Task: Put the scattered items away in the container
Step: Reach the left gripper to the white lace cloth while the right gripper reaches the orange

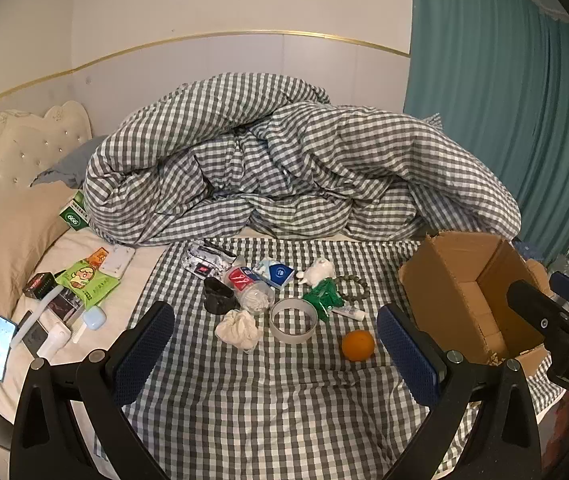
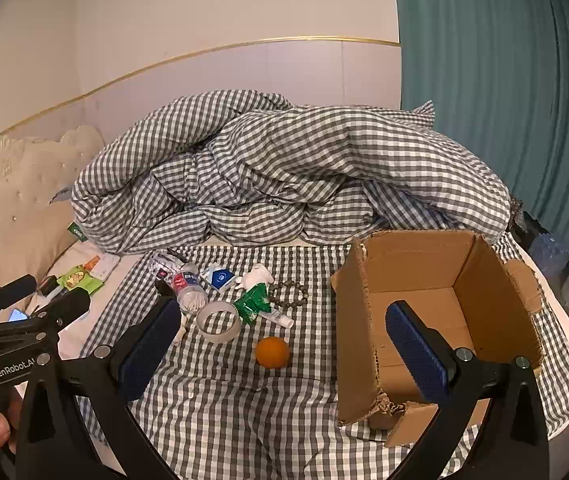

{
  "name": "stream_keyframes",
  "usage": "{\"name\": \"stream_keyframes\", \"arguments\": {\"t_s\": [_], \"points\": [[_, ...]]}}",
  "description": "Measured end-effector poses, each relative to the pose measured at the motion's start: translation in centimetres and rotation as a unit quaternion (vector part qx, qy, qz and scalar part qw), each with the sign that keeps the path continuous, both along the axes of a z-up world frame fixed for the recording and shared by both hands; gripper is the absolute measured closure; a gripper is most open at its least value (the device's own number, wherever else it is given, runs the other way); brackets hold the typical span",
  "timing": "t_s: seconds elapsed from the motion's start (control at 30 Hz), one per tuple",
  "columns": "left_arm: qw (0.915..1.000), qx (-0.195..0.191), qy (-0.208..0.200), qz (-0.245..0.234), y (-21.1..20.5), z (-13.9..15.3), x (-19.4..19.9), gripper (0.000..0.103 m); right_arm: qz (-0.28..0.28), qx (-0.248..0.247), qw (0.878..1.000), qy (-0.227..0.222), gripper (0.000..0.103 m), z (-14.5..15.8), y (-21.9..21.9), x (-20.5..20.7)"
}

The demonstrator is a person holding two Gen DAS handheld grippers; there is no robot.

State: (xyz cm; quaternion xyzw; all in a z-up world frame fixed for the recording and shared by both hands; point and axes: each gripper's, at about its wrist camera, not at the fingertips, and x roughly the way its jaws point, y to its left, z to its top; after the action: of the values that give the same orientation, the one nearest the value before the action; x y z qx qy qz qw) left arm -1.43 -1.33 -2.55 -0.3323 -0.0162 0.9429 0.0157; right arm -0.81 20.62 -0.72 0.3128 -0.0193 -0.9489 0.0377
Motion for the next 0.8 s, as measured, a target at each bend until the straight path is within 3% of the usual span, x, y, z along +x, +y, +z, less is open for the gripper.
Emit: {"name": "stream_keyframes", "arguments": {"t_s": [0.43, 0.8], "points": [[0.9999, -0.007, -0.011, 0.008, -1.0, -1.6, -1.9, 0.000, 0.002, 0.006, 1.000, -0.002, 0.000, -1.1, -1.3, -1.5], [0.9991, -0.010, -0.037, 0.021, -2.9, -5.9, -4.9, 0.000, 0.025, 0.008, 1.000, -0.015, 0.000, -4.8, -2.9, -4.7]]}}
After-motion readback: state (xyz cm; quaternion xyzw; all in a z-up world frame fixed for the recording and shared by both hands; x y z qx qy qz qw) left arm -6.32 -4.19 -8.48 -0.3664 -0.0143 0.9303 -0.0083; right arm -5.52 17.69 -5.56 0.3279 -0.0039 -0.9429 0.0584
